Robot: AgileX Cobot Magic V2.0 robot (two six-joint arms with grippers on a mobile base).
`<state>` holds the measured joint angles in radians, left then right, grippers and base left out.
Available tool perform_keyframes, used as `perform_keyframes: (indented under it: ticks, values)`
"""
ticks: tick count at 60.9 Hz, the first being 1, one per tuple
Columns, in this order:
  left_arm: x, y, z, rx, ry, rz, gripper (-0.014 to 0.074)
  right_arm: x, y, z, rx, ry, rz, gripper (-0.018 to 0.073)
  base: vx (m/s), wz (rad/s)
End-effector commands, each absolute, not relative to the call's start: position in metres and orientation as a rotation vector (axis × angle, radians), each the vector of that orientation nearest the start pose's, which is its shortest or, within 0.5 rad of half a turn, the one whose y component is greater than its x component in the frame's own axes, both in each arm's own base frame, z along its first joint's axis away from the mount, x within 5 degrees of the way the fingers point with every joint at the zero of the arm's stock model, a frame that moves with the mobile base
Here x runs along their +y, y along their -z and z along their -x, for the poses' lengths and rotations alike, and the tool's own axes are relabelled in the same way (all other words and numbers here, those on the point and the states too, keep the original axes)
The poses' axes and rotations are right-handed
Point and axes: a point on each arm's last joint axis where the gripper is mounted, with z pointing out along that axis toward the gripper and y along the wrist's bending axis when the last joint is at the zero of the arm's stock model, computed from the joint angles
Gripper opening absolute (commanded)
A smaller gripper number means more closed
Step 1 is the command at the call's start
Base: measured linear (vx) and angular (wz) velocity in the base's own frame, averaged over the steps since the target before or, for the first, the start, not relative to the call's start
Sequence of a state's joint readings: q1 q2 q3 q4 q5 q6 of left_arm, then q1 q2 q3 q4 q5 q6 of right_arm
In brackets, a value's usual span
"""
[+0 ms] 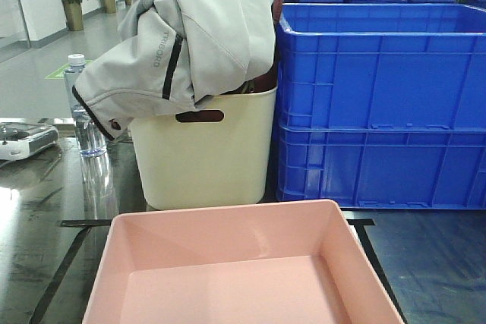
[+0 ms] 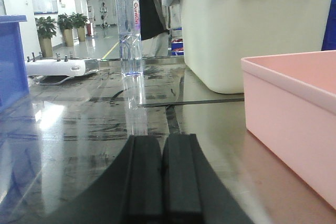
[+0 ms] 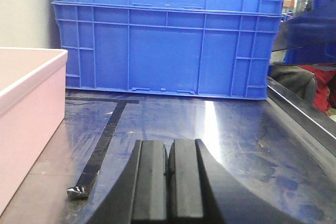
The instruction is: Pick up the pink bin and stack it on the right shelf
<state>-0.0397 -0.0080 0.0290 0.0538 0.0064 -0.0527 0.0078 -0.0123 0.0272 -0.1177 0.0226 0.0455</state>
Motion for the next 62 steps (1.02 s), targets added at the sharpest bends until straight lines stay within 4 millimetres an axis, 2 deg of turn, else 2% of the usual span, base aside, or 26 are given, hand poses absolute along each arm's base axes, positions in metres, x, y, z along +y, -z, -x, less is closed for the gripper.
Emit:
perform_keyframes:
  ticks: [1, 62]
  values:
    - [-0.0026, -0.2073, -0.0551, 1.421, 0.040, -0.028, -0.0006, 0.0012, -0.2098, -0.0551, 1.424, 0.055, 0.072, -0.0009, 0.00, 0.00]
    - [-0.0026, -0.2073, -0.0551, 1.421, 0.040, -0.028, -0.0006, 0.0006, -0.2117, -0.0547, 1.403, 0.056, 0.063, -0.0009, 0.00, 0.00]
